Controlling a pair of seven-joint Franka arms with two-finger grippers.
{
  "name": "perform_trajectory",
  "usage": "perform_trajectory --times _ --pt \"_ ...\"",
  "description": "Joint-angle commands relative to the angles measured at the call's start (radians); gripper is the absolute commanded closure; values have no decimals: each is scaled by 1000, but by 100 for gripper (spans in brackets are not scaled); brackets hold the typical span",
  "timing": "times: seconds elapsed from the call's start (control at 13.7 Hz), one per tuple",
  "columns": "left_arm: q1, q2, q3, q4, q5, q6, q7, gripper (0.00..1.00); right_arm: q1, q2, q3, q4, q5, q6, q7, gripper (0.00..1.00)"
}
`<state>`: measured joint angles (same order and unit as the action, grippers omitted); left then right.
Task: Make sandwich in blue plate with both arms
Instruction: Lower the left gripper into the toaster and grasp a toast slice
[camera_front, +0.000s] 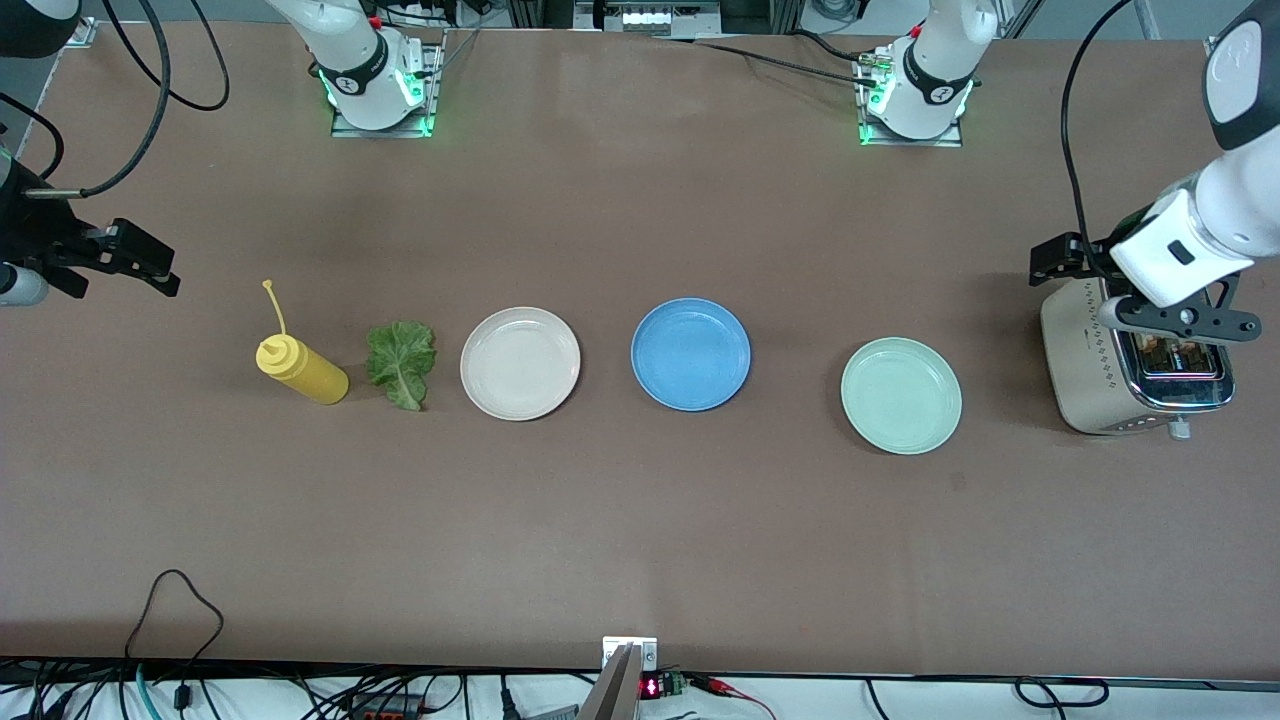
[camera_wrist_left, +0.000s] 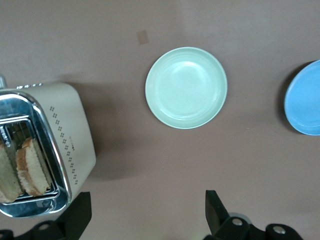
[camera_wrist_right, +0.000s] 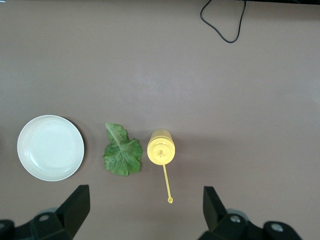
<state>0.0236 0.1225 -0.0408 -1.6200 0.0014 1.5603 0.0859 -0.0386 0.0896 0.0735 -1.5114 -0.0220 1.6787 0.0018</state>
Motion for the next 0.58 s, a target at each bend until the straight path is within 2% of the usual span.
perform_trajectory --times 0.0,0.22,0.37,0.51 --pt "58 31 1 14 2 -89 11 0 -7 1 8 10 -6 1 9 0" --pt "130 54 1 -30 32 -94 15 0 -7 1 8 10 -6 1 9 0" --pt "131 48 -10 -87 188 -36 17 0 -6 1 8 10 -6 1 9 0" --pt "133 26 -11 -162 233 56 21 0 -7 1 8 10 -7 3 9 0"
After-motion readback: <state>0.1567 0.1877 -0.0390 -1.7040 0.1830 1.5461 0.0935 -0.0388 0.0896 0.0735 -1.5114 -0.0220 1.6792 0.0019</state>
